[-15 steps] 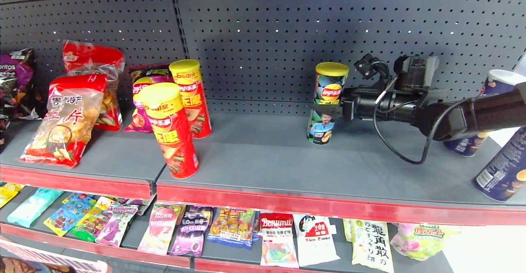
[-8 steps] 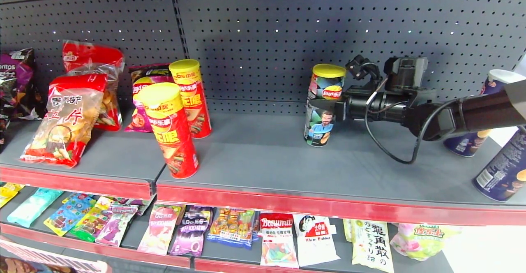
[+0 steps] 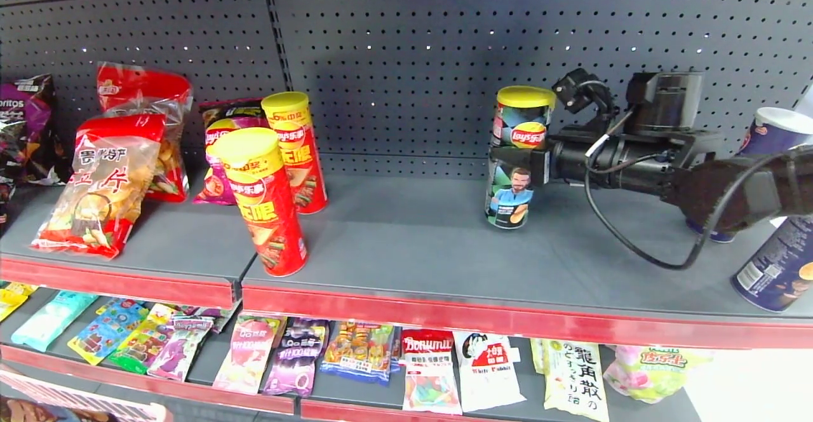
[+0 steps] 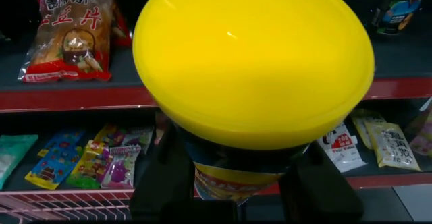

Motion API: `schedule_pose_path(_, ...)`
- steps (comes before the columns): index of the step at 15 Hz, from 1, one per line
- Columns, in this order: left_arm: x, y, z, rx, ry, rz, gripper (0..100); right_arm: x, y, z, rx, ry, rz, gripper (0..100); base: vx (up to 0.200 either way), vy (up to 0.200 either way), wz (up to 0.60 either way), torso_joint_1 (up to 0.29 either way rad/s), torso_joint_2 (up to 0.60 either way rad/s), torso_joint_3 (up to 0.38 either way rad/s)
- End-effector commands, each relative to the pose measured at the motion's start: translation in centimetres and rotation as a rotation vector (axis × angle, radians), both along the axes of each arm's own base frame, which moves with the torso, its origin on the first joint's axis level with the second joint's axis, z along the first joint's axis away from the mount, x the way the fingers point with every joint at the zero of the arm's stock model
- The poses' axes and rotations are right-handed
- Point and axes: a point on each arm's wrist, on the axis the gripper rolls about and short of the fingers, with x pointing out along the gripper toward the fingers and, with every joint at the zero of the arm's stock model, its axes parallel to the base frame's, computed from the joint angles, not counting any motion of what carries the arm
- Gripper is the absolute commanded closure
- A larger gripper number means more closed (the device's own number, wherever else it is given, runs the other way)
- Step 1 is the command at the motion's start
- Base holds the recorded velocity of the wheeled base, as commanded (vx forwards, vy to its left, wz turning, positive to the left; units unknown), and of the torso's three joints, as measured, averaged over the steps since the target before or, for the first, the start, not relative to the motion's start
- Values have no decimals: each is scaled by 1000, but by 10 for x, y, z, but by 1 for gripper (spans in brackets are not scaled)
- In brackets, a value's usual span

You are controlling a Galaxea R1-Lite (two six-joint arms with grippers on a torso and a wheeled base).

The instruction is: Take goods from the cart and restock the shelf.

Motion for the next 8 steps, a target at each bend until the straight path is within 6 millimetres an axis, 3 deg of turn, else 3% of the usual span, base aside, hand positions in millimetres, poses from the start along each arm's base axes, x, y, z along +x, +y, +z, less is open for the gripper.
schedule_pose_path(1, 1, 0, 0, 0, 3, 0, 100, -53, -2, 23, 13, -38, -71, 100, 0, 0, 0, 0, 0, 0)
schedule_pose_path(4, 1, 0, 0, 0, 3, 0, 100, -79, -8, 14, 7, 9, -187, 100, 0, 0, 0, 0, 0, 0)
schedule_pose_path(5, 1, 0, 0, 0, 5, 0, 100, -89, -8, -2, 14, 61, -206, 100, 0, 0, 0, 0, 0, 0)
schedule_pose_path(8, 2, 0, 0, 0, 13, 0, 100, -94, 0, -21, 66, 29, -180, 100, 0, 0, 0, 0, 0, 0)
